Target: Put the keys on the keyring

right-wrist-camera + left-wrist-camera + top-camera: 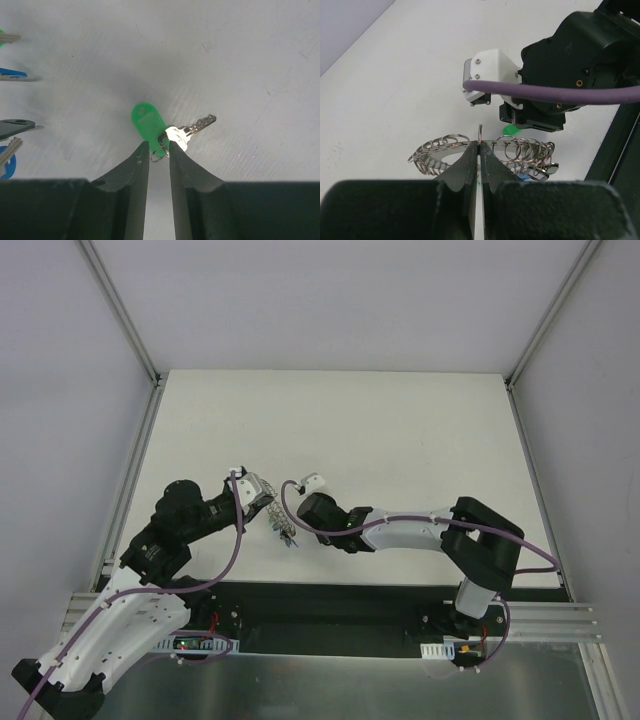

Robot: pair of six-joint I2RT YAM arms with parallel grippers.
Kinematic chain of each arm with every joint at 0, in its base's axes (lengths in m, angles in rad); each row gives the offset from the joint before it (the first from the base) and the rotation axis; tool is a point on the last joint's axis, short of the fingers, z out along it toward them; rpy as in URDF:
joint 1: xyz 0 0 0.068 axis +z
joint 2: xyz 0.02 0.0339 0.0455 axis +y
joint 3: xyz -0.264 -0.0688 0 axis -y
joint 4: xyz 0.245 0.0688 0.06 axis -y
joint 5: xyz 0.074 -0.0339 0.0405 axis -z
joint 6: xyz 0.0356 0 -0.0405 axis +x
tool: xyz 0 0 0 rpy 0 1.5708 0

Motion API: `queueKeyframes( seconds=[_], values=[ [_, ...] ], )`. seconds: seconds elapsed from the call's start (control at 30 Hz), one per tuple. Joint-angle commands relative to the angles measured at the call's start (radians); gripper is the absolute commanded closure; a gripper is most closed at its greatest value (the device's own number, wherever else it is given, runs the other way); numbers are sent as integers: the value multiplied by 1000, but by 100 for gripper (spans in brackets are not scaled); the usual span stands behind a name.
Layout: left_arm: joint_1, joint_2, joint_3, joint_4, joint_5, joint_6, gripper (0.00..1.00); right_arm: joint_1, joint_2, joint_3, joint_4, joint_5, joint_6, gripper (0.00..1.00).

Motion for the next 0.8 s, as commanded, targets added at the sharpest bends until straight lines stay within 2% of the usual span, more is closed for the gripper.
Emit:
queueKeyframes(
  seconds=[0.0,0.13,0.37,0.5,0.67,0.77],
  values=[
    [12,-19,3,73,-12,0,100,15,23,47,-51,52,29,76],
    [12,-22,3,73,-10,0,100,21,32,49,-67,45,35,77],
    [12,-25,3,73,-10,0,100,30,17,40,-88,60,41,87],
    [12,-25,2,74,-10,0,100,30,-2,18,-91,72,41,99],
    [12,-29,-1,73,-12,1,100,30,-97,-9,-91,98,-2,99],
    [12,-28,-1,73,-10,0,100,30,-183,-23,-93,117,-97,99]
  ],
)
